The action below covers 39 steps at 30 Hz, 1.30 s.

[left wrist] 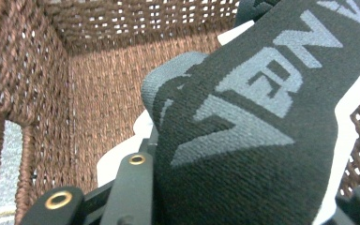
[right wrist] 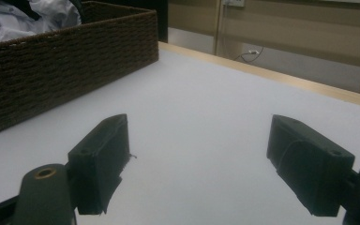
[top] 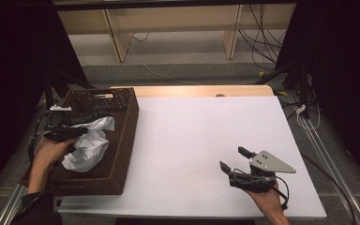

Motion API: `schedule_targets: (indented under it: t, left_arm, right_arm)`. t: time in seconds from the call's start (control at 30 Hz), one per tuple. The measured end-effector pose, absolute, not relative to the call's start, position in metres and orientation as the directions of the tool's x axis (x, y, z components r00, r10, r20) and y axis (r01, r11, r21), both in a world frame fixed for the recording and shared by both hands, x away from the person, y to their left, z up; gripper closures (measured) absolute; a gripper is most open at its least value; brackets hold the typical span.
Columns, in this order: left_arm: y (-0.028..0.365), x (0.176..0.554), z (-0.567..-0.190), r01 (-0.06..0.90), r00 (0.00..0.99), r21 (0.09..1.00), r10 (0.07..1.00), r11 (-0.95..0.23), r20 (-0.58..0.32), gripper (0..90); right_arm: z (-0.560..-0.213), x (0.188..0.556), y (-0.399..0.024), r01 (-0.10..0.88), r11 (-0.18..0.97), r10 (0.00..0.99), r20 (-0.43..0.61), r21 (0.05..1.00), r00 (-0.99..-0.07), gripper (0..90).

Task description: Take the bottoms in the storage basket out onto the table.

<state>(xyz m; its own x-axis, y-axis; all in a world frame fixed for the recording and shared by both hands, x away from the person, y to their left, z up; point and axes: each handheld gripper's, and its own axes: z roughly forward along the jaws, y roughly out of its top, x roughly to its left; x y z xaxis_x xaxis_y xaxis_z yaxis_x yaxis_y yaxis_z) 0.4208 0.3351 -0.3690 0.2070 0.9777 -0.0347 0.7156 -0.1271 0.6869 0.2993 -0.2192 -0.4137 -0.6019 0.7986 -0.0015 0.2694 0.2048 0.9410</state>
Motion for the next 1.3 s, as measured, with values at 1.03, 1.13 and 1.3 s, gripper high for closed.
schedule_targets:
  t: [1.03, 1.13, 1.3]
  left_arm:
    - [0.319, 0.405, -0.332, 0.562, 0.281, 0.826, 0.949, -0.039, -0.146, 68.8]
    - [0.317, 0.404, -0.331, 0.557, 0.293, 0.830, 0.944, -0.039, -0.152, 69.3]
    - [0.310, 0.405, -0.328, 0.546, 0.313, 0.837, 0.935, -0.036, -0.165, 69.6]
  right_arm:
    - [-0.414, 0.299, -0.219, 0.269, 0.204, 0.798, -0.001, 0.941, -0.603, 22.6]
    - [-0.414, 0.299, -0.219, 0.270, 0.204, 0.798, 0.000, 0.941, -0.603, 22.6]
    - [-0.414, 0.299, -0.220, 0.273, 0.205, 0.799, 0.001, 0.940, -0.602, 22.6]
